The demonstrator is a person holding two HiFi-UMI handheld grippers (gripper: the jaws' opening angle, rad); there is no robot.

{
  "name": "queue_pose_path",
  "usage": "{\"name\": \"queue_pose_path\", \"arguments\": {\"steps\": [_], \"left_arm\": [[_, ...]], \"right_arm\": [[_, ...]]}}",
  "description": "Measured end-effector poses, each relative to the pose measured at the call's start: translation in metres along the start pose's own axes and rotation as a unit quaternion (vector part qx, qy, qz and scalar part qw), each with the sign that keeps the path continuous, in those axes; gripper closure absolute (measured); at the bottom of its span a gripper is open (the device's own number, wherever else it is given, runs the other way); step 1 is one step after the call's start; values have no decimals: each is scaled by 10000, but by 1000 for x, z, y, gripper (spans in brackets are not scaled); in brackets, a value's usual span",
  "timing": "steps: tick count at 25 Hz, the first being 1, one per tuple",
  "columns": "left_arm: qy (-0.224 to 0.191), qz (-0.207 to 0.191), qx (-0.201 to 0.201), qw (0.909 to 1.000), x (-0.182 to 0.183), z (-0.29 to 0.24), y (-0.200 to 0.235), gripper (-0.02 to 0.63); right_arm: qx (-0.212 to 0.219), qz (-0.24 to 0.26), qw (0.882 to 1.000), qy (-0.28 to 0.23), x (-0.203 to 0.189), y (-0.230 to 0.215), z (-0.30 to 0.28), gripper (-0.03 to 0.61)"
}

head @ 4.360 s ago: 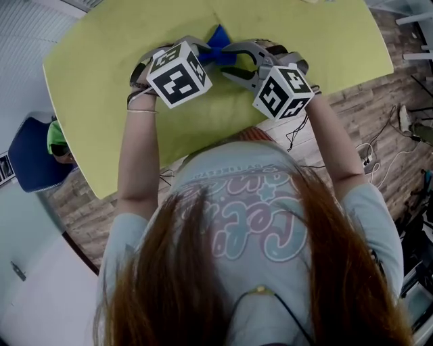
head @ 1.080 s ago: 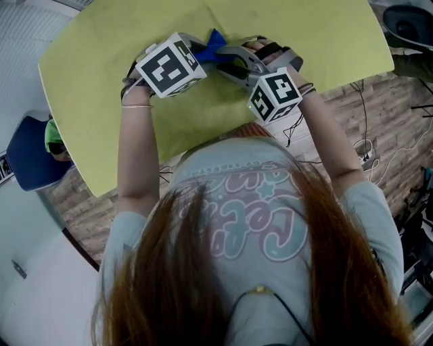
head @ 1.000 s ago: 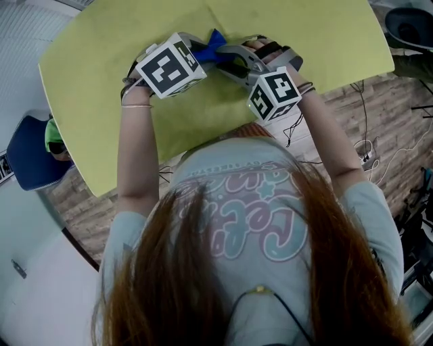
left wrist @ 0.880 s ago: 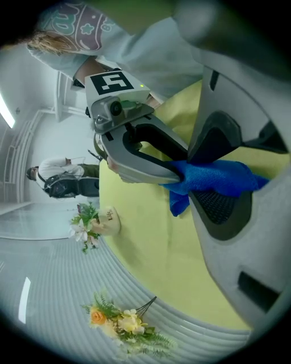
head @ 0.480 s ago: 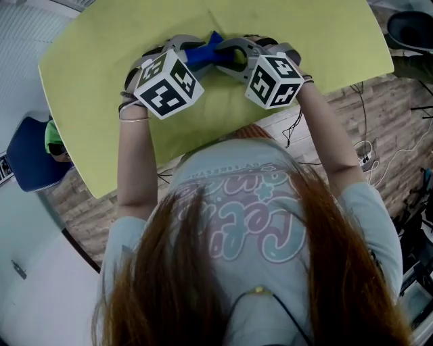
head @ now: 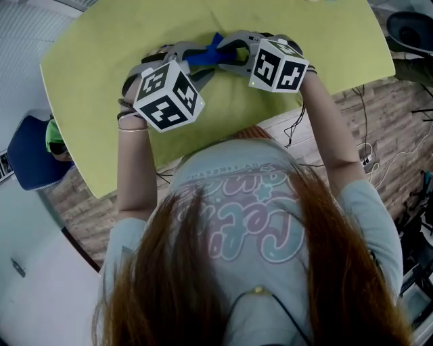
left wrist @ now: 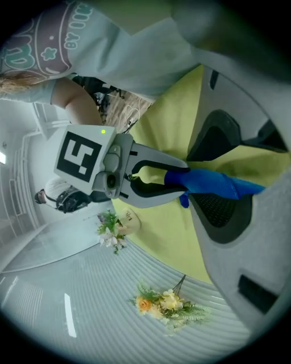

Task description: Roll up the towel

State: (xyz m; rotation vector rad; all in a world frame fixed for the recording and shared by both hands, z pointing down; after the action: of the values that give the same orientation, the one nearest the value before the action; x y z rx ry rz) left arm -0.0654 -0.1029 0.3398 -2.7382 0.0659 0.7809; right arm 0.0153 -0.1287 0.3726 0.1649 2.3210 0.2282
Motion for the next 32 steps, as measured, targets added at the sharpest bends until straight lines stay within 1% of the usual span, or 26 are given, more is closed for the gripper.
{"name": "queue_pose_path", "arguments": {"steps": [3, 6, 9, 12, 14, 16, 20, 24, 28, 32], "left_arm": [[252, -220, -7, 9994, -4, -12, -2, 456], [408, -357, 150, 9984, -7, -22, 4, 456], [474, -328, 160, 9982, -7, -25, 9, 459], [489, -174, -18, 9987, -6, -25, 13, 466], [481, 2, -137, 9987, -7, -26, 17, 477], [456, 152, -217, 9986, -7, -26, 21, 482], [404, 306, -329, 9982, -8, -26, 27, 485], [369, 420, -418, 9976, -10, -27, 29, 486], [371, 516, -555, 9964, -10, -29, 34, 488], [368, 616, -666, 9952, -11, -30, 38, 488]], "right_arm": [[151, -24, 9999, 62, 0, -3, -1, 466], [300, -175, 9994, 64, 1, -6, -1, 469], [416, -282, 9987, 38, 2, -10, 0, 469], [410, -282, 9988, 13, 3, -11, 2, 467], [227, -139, 9996, 10, 4, -12, 4, 456], [-74, 73, 9999, 25, 7, -12, 7, 439], [-715, 578, 9957, 127, 14, -5, 12, 422], [-1324, 1093, 9849, 197, 16, 8, 13, 413], [-1606, 1475, 9753, 349, 10, 19, 7, 405], [-1851, 1948, 9608, 689, 4, 22, -3, 403]]}}
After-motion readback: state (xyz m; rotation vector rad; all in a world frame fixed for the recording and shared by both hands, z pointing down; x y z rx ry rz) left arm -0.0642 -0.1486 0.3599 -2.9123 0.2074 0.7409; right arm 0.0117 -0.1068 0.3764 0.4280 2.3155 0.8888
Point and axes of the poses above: the fingertips, and each gripper's own axes: z backward along the fingers, y to its left, x out of its top, the point moved 7 cm from there along z, backward along the fingers
